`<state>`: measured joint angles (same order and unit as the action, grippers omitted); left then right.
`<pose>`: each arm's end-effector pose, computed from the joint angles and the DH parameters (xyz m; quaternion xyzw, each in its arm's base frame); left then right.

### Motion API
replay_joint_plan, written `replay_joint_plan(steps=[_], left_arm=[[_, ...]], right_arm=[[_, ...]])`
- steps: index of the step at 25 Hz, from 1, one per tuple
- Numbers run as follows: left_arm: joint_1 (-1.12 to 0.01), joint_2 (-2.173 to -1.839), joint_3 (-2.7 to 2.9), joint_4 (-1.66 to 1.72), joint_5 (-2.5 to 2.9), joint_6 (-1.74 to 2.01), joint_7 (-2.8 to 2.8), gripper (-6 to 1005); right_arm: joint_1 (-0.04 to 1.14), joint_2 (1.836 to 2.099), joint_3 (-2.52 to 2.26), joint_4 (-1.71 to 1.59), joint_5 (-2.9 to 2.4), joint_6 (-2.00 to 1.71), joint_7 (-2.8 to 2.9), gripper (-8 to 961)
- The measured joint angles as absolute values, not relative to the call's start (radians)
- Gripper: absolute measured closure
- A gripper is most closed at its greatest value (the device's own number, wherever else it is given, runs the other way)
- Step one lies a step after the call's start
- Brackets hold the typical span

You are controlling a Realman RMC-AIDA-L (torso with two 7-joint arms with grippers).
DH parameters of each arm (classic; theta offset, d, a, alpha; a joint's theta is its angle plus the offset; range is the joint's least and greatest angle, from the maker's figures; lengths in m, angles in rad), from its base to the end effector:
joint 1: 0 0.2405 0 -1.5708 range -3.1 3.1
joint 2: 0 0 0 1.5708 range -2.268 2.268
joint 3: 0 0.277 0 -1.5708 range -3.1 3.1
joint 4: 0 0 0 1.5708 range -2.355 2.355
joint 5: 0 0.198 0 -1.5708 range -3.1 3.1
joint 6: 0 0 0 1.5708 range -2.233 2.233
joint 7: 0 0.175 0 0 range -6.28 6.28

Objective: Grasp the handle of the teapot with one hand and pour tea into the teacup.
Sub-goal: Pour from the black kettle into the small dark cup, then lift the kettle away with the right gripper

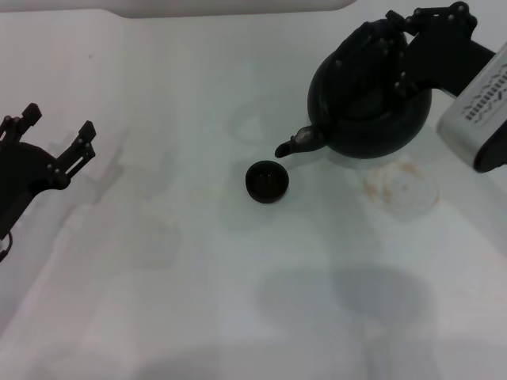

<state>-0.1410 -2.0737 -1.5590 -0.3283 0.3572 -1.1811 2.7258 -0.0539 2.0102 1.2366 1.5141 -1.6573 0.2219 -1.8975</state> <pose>-0.3547 0.2808 -0.0421 -0.7831 -0.2296 -0.2886 0.5008 0.2236 0.3234 -0.0297 -0.8679 -0.0258 0.0492 0.4936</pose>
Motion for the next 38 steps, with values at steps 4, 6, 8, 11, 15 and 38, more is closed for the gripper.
replay_joint_plan(steps=[4,6,8,11,15,38], left_arm=[[-0.142,-2.073,-1.559,-0.328,0.352,-1.181,2.726,122],[-0.143,-2.073,-1.558,-0.328,0.35,-1.181,2.726,122],[-0.143,-2.072,-1.558,-0.328,0.35,-1.181,2.726,122],[-0.143,-2.072,-1.558,-0.328,0.35,-1.181,2.726,122],[-0.143,-2.072,-1.558,-0.328,0.35,-1.181,2.727,122],[-0.148,-2.072,-1.559,-0.328,0.35,-1.179,2.727,123]], right_arm=[[-0.056,2.01,1.177,1.519,-1.702,0.132,-1.894,838],[-0.057,2.009,1.157,1.524,-1.719,0.103,-1.894,838],[-0.058,2.009,1.15,1.526,-1.724,0.095,-1.894,838],[-0.061,2.008,1.149,1.53,-1.724,0.094,-1.894,837],[-0.072,2.007,1.147,1.54,-1.724,0.099,-1.895,837],[-0.099,2.008,1.096,1.561,-1.802,0.054,-1.896,846]])
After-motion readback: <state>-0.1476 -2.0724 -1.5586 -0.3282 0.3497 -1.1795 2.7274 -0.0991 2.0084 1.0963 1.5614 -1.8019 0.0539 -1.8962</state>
